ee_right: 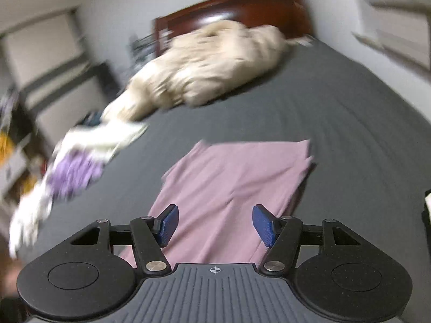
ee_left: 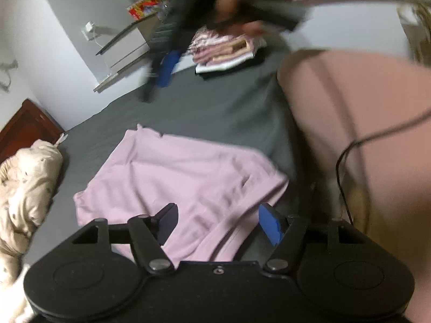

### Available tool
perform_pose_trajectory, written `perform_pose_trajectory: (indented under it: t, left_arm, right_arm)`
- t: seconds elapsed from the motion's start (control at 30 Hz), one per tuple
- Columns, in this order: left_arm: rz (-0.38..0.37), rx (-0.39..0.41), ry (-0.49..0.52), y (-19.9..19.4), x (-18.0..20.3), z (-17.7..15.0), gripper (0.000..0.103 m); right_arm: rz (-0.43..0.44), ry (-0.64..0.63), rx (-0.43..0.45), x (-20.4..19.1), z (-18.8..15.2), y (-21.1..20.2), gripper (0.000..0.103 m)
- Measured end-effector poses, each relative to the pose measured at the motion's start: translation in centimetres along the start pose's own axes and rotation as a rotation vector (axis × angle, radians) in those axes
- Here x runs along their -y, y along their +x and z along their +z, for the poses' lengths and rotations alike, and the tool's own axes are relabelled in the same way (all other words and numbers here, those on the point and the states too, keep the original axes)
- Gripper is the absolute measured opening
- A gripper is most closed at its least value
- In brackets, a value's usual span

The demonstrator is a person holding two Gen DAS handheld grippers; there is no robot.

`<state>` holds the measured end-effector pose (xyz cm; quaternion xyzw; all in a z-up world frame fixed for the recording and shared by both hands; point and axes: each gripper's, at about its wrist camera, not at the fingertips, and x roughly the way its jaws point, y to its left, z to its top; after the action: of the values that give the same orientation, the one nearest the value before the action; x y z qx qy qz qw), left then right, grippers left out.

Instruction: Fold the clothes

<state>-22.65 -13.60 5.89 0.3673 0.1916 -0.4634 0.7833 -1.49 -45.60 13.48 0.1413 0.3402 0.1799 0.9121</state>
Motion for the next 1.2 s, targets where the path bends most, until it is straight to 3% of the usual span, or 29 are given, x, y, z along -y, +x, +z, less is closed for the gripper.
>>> perform_pose_trajectory:
  t: [0.07,0.13,0.33,0.53,0.63,0.77,0.8,0.9,1.03,1.2]
  left_arm:
    - [-0.005,0.008,-0.026,0.8,0.9,0.4,0.065]
    - [0.004,0.007,-0.042,1.7,1.9,0.7,0.065]
    - [0.035,0.007,-0.066,3.7,3.2,1.5,0.065]
    - [0.028,0.016,-0.06,5.1,3.7,2.0,0.065]
    - [0.019,0.023,-0.081,5.2,3.7,2.2,0.065]
    - [0.0,0.03,-0.11,5.3,3.7,2.3,0.065]
    - [-0.007,0.031,-0.118,5.4,3.6,2.4,0.065]
    - [-0.023,0.031,-0.131,5.4,3.6,2.3,0.065]
    - [-0.022,0.027,-0.159,5.4,3.1,2.3,0.065]
    - [-0.018,0.033,-0.281,5.0,0.9,2.1,0.066]
  right_arm:
    - [-0.022,0.082,-0.02,2.5,2.6,2.4,0.059]
    - [-0.066,0.126,-0.05,4.5,4.8,5.1,0.042]
    - [-0.166,0.26,-0.151,8.5,8.1,12.3,0.041]
    - [-0.245,0.249,-0.193,9.5,8.6,16.6,0.041]
    - [-0.271,0.244,-0.205,10.4,8.2,17.7,0.039]
    - [-0.305,0.233,-0.197,11.2,7.7,18.9,0.026]
    - [-0.304,0.23,-0.189,11.5,7.4,18.6,0.017]
    - [-0.275,0.243,-0.189,12.0,7.5,18.5,0.007]
    - [-0.242,0.212,-0.168,11.6,8.6,18.1,0.003]
    - [-0.201,0.159,-0.126,10.5,11.5,17.9,0.003]
